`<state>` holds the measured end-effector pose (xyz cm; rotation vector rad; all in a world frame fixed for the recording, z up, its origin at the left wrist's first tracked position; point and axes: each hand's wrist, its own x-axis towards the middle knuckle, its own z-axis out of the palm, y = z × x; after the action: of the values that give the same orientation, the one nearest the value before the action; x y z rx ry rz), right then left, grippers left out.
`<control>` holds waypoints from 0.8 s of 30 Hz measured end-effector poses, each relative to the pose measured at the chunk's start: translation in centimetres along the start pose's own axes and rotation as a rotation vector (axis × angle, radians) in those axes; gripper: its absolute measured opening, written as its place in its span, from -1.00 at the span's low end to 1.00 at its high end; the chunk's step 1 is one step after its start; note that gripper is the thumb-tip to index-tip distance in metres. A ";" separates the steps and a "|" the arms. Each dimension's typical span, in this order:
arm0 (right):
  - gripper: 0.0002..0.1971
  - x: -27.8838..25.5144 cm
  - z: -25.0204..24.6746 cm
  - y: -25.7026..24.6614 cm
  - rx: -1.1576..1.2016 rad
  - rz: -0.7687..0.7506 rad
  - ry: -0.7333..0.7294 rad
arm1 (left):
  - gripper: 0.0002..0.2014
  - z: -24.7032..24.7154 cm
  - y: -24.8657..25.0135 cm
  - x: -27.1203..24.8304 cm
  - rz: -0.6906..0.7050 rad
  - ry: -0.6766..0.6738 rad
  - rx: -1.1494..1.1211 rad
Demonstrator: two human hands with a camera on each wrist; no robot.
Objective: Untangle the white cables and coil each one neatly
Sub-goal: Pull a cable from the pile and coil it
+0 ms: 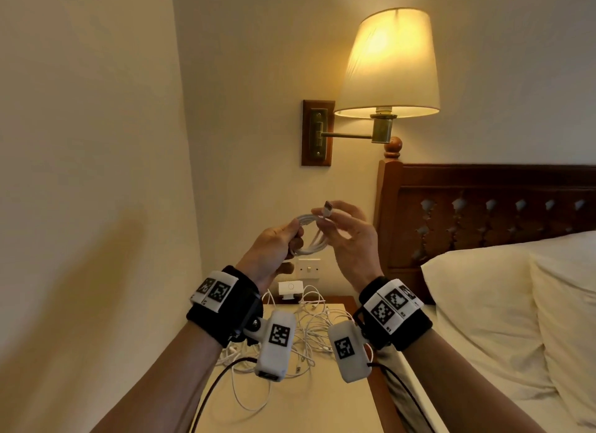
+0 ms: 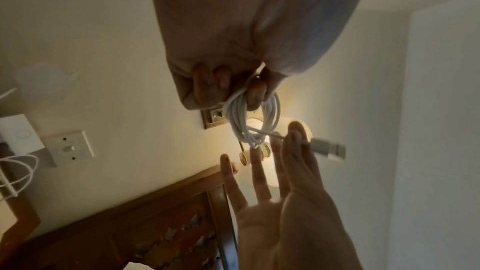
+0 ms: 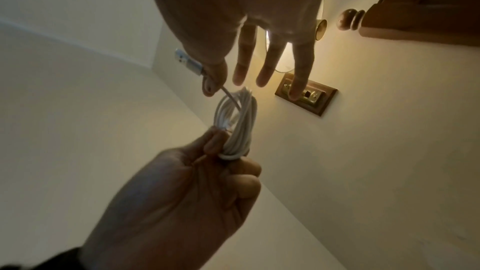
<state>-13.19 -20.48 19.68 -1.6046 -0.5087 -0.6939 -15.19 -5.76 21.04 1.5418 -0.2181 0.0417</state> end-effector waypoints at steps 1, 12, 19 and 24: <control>-0.74 0.1 0.0 -0.2 0.019 -0.005 0.008 | -0.71 -0.1 0.0 0.1 0.010 0.027 -0.002; -0.82 0.4 -0.3 -0.9 0.395 0.392 0.126 | -0.71 -0.3 -1.5 0.0 0.088 0.105 -0.041; -0.83 2.0 -1.9 -1.2 0.335 0.654 -0.076 | -0.70 -0.4 -1.1 -0.5 0.272 -0.010 0.107; -0.87 2.3 -2.9 -1.9 0.166 0.594 -0.336 | -0.68 -0.3 -0.5 0.3 0.248 0.037 0.051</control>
<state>-13.29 -23.14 22.84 -1.6075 -0.2920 0.0636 -14.79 -5.49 20.55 1.5557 -0.3801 0.2728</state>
